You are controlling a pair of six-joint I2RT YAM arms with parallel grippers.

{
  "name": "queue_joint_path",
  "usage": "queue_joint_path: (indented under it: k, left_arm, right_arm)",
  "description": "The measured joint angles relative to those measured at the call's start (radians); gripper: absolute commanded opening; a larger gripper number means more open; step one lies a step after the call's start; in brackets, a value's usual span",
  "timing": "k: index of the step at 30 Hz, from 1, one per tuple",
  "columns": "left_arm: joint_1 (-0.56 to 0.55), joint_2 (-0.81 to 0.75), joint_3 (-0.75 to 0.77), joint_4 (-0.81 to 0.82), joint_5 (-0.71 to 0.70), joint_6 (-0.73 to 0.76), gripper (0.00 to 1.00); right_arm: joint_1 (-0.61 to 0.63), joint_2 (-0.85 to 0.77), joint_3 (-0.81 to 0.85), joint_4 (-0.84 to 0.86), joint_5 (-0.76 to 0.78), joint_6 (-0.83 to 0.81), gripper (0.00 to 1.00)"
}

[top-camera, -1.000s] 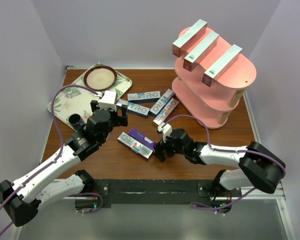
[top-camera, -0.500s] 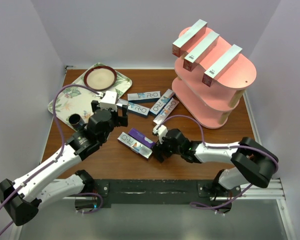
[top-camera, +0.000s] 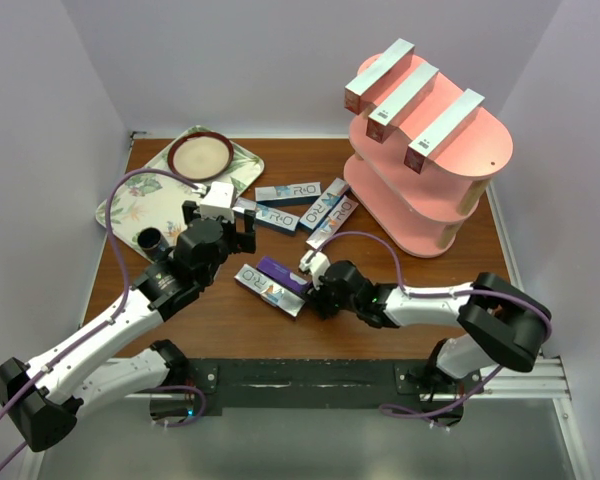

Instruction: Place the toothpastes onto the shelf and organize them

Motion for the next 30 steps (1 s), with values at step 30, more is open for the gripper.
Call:
queue_joint_path:
  k: [30]
  left_arm:
    - [0.0,-0.001,0.0,0.0,-0.001,0.0,0.97]
  right_arm:
    - [0.004,-0.311,-0.005,-0.002,0.8,0.365,0.39]
